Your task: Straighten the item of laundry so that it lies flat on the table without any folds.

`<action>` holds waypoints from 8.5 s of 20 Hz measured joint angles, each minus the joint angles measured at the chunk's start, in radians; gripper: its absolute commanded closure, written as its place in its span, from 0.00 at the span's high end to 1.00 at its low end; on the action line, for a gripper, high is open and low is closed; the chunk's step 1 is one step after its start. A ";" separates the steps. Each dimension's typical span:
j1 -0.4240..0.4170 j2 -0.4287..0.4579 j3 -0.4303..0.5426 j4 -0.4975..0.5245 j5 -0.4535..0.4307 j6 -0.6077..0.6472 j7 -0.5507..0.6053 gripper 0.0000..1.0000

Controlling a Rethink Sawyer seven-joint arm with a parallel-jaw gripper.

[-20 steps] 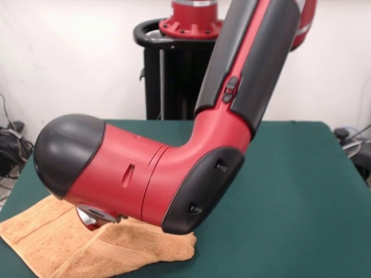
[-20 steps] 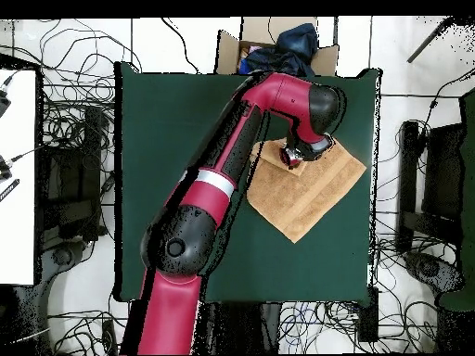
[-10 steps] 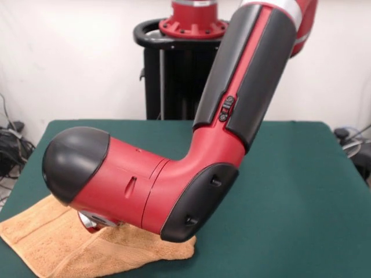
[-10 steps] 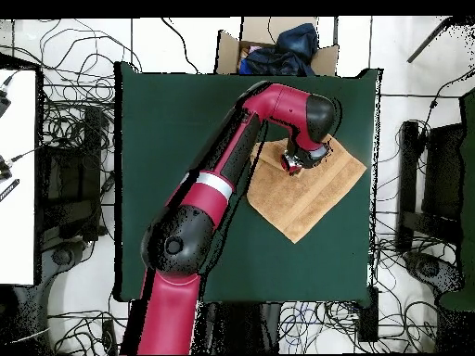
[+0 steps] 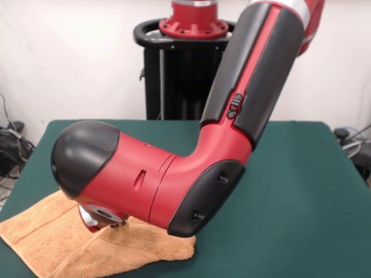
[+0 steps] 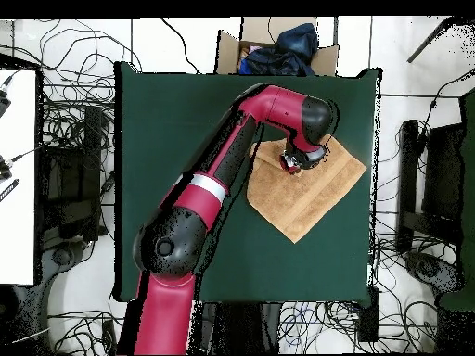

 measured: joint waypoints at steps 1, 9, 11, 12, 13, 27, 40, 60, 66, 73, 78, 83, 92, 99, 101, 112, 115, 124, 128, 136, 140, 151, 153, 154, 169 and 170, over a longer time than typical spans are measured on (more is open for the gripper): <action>0.001 0.000 0.000 0.002 0.000 0.005 0.000 0.00; 0.014 -0.003 0.000 0.023 0.002 0.032 0.000 0.00; 0.016 -0.003 0.000 0.027 0.002 0.033 0.000 0.00; 0.018 -0.005 0.000 0.027 0.005 0.033 0.000 1.00; 0.019 -0.005 0.000 0.028 0.005 0.033 0.000 1.00; 0.024 -0.020 0.000 0.028 0.016 0.033 0.000 1.00; 0.024 -0.018 0.000 0.029 0.015 0.068 0.000 1.00; 0.005 -0.010 -0.001 0.012 0.020 0.064 0.000 0.00; 0.000 -0.010 -0.001 0.007 0.021 0.059 0.000 0.00; 0.000 -0.010 -0.001 0.007 0.021 0.059 0.000 0.00; 0.001 -0.012 0.003 0.010 0.024 0.064 0.000 0.00; 0.006 -0.031 0.034 0.036 0.053 0.092 0.000 0.00; 0.008 -0.127 0.175 0.143 0.220 0.268 -0.002 0.00; 0.008 -0.163 0.233 0.163 0.285 0.381 -0.002 0.00; 0.010 -0.169 0.246 0.163 0.292 0.412 -0.002 0.00; 0.024 -0.181 0.271 0.163 0.293 0.462 -0.002 0.00; 0.028 -0.181 0.271 0.163 0.284 0.462 -0.002 0.00; 0.053 -0.187 0.271 0.163 0.260 0.462 -0.002 0.00; 0.072 -0.198 0.271 0.163 0.260 0.462 -0.002 0.00; 0.099 -0.255 0.265 0.162 0.263 0.462 -0.002 0.00; 0.099 -0.272 0.250 0.162 0.260 0.462 -0.002 0.00; 0.088 -0.152 0.119 0.128 0.062 0.413 0.001 0.00; 0.083 -0.111 0.097 0.115 0.021 0.369 0.005 0.00; 0.081 -0.100 0.092 0.112 0.012 0.356 0.006 0.00; 0.077 -0.016 0.046 0.092 -0.028 0.267 0.018 1.00; 0.077 -0.016 0.046 0.092 -0.028 0.267 0.018 1.00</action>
